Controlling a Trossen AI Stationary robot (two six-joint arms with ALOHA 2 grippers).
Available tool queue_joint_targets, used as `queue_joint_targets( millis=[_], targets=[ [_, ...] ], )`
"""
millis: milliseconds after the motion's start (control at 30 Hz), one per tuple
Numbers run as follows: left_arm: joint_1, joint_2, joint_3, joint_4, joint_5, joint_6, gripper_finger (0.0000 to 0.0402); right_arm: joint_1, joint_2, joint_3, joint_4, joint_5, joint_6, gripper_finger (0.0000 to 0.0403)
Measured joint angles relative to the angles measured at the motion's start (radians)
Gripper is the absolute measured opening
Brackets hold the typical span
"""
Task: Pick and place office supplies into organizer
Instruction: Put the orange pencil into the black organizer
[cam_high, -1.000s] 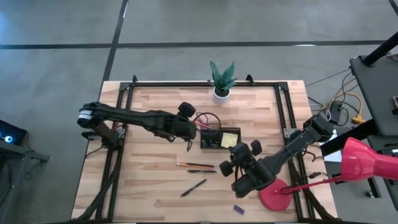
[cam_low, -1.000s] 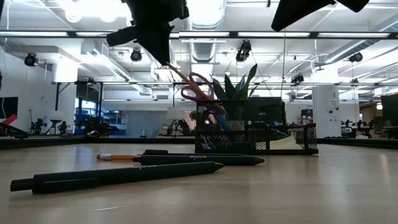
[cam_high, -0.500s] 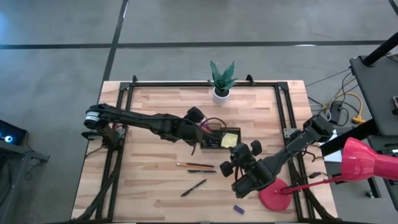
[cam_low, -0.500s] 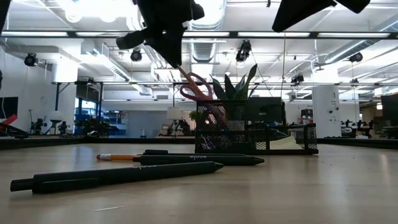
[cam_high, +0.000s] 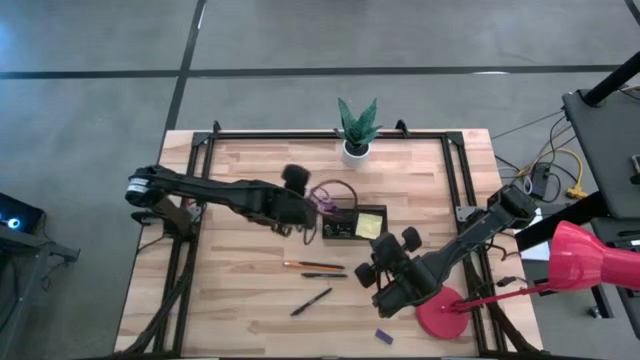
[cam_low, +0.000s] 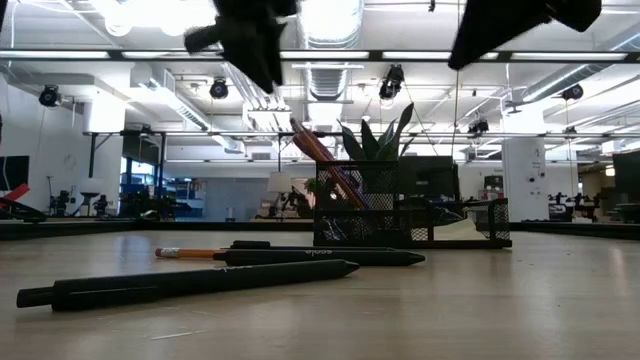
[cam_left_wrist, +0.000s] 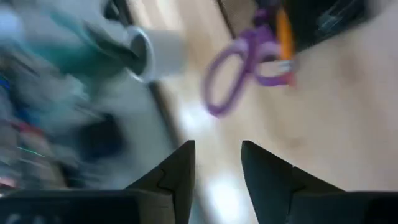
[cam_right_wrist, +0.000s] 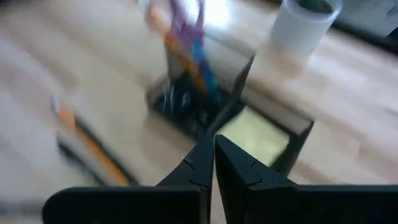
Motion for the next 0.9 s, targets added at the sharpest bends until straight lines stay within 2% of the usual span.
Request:
queue_joint_targets(
  millis=[67, 133, 200, 233, 300, 367, 467, 533, 667, 767, 833, 900],
  targets=[
    [-0.001, -0.027, -0.008, -0.044, 0.156, -0.227, 0.0118, -0.006, 0.0, -0.013, 0.046, -0.099, -0.101, 0.0009],
    [-0.001, -0.06, -0.043, -0.054, 0.36, -0.413, 0.0118, -0.013, 0.0, -0.036, 0.12, -0.195, -0.211, 0.0009],
    [-0.006, -0.099, -0.108, 0.015, 0.508, -0.536, 0.0118, -0.031, 0.0, -0.07, 0.209, -0.308, -0.289, 0.0009],
    [-0.01, -0.119, -0.151, 0.054, 0.546, -0.58, 0.0118, -0.045, 0.0, -0.09, 0.248, -0.375, -0.303, 0.0009],
    [-0.019, -0.159, -0.258, 0.14, 0.569, -0.641, 0.0118, -0.078, 0.0, -0.138, 0.33, -0.488, -0.308, 0.0009],
    [-0.019, -0.197, -0.37, 0.216, 0.603, -0.682, 0.0118, -0.102, 0.0, -0.193, 0.44, -0.538, -0.34, 0.0009],
    [-0.023, -0.253, -0.54, 0.329, 0.668, -0.72, 0.0115, -0.122, 0.002, -0.249, 0.611, -0.542, -0.424, 0.0009],
    [-0.045, -0.301, -0.649, 0.464, 0.696, -0.708, 0.0107, -0.134, 0.002, -0.257, 0.688, -0.551, -0.516, 0.0009],
    [-0.085, -0.391, -0.837, 0.758, 0.707, -0.683, 0.0079, -0.165, 0.002, -0.254, 0.721, -0.556, -0.639, 0.0009],
    [-0.089, -0.416, -0.933, 0.88, 0.708, -0.748, 0.0052, -0.201, 0.002, -0.243, 0.73, -0.613, -0.645, 0.0009],
    [-0.089, -0.423, -0.968, 0.904, 0.721, -0.781, 0.0034, -0.227, 0.002, -0.242, 0.756, -0.68, -0.652, 0.0009],
    [-0.097, -0.419, -0.986, 0.916, 0.723, -0.784, 0.0018, -0.244, 0.005, -0.242, 0.778, -0.698, -0.689, 0.0009]
  ],
)
